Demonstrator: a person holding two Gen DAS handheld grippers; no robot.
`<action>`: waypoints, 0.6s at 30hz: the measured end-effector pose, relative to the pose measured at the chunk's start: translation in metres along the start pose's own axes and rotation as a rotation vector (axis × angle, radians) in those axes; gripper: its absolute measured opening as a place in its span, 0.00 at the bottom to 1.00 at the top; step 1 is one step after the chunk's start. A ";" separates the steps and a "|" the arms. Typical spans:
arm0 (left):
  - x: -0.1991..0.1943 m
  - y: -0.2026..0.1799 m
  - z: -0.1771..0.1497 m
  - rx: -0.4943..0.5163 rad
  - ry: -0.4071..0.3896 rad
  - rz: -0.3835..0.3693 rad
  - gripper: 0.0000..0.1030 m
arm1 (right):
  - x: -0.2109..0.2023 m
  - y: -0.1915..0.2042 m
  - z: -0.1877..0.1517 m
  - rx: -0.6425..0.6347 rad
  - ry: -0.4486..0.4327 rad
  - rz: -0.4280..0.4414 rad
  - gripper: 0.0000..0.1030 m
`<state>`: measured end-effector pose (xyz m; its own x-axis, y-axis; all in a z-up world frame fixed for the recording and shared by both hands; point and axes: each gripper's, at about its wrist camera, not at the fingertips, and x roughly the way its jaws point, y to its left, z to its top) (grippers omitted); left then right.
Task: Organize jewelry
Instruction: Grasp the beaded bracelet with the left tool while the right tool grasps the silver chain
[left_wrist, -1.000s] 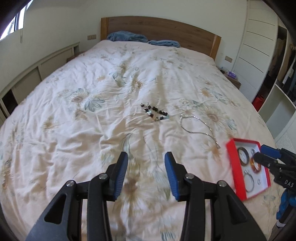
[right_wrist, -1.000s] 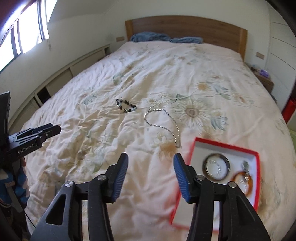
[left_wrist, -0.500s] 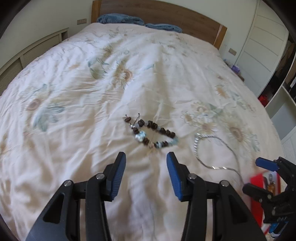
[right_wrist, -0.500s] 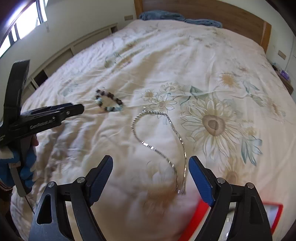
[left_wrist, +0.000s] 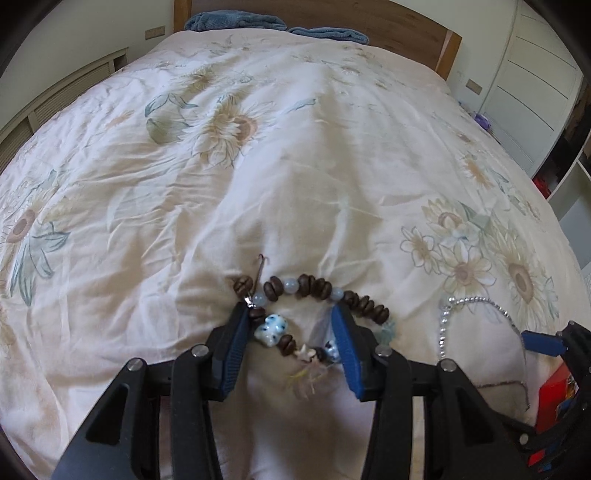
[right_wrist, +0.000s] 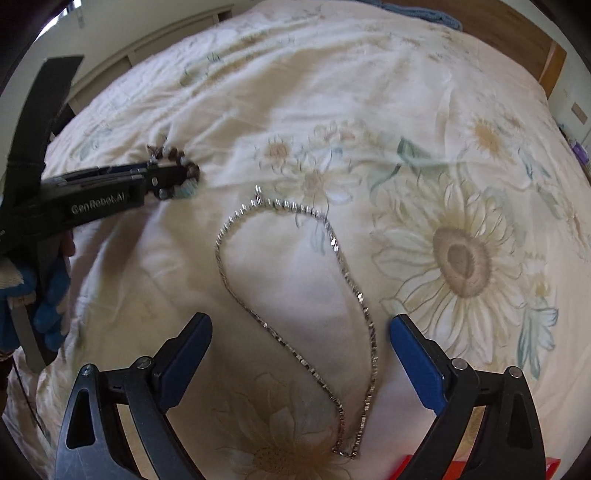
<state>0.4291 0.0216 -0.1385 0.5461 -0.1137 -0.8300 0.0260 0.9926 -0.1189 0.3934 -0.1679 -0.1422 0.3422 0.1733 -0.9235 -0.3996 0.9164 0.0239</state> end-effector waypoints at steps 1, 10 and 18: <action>0.000 -0.001 -0.002 0.010 -0.005 0.005 0.38 | 0.001 -0.001 -0.001 0.008 0.001 -0.017 0.70; -0.018 0.003 -0.013 0.010 -0.028 -0.017 0.16 | -0.021 -0.019 -0.012 0.099 -0.047 -0.005 0.14; -0.060 0.007 -0.031 -0.005 -0.055 -0.033 0.16 | -0.053 -0.002 -0.035 0.129 -0.103 0.056 0.04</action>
<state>0.3702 0.0339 -0.1063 0.5903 -0.1439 -0.7942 0.0408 0.9880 -0.1487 0.3466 -0.1914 -0.1065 0.4101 0.2551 -0.8756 -0.3106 0.9418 0.1289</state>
